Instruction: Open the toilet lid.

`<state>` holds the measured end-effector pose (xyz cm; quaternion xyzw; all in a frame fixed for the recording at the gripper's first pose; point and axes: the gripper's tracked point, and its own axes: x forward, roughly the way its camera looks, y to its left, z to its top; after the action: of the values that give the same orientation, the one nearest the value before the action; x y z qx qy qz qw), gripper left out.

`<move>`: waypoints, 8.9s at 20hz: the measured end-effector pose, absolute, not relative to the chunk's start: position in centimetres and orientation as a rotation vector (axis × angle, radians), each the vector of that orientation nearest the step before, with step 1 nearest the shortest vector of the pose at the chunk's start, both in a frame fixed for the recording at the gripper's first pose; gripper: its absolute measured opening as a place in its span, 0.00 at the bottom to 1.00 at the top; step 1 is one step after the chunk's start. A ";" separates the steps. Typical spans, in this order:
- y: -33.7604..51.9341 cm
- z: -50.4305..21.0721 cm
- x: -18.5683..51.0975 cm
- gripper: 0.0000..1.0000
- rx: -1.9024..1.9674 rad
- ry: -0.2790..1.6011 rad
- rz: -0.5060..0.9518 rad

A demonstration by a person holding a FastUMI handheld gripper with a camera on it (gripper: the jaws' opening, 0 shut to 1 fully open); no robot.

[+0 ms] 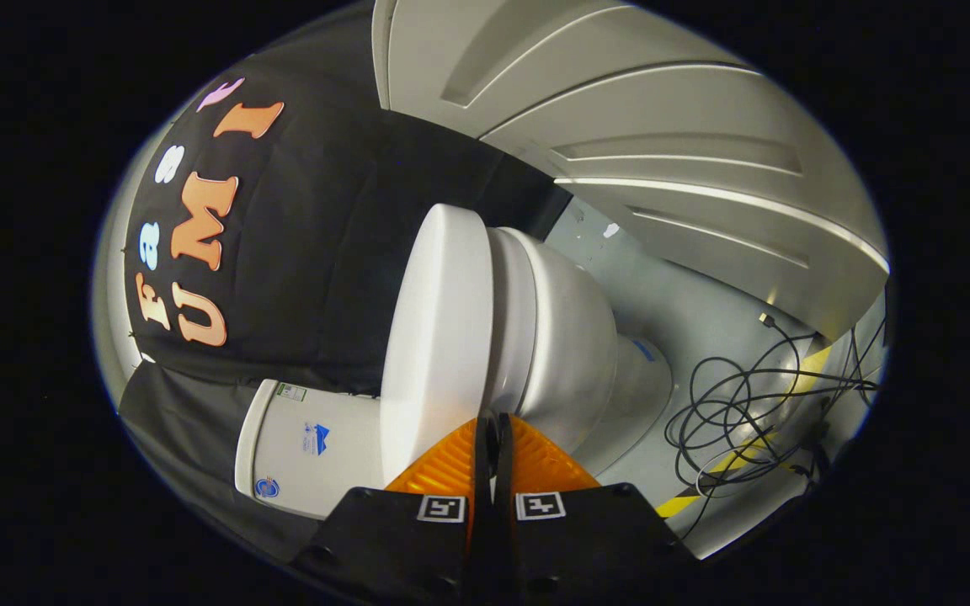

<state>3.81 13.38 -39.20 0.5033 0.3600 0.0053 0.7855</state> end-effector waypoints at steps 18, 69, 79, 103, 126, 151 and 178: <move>13.4 -38.3 3.8 0.08 1.191 0.794 -0.053; 35.3 -13.2 7.8 0.08 -0.317 0.279 -0.027; 42.4 -11.6 7.5 0.08 -0.500 0.171 -0.013; 57.3 -12.9 6.4 0.08 -0.757 0.036 0.150; 51.4 -4.0 8.5 0.97 -0.458 0.079 0.290; 7.8 6.2 4.3 0.99 -0.098 -0.061 -0.092; 0.2 -0.3 2.6 0.98 -0.061 0.011 -0.231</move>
<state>2.56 0.23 -0.29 -0.0306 0.0053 -0.1152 0.9929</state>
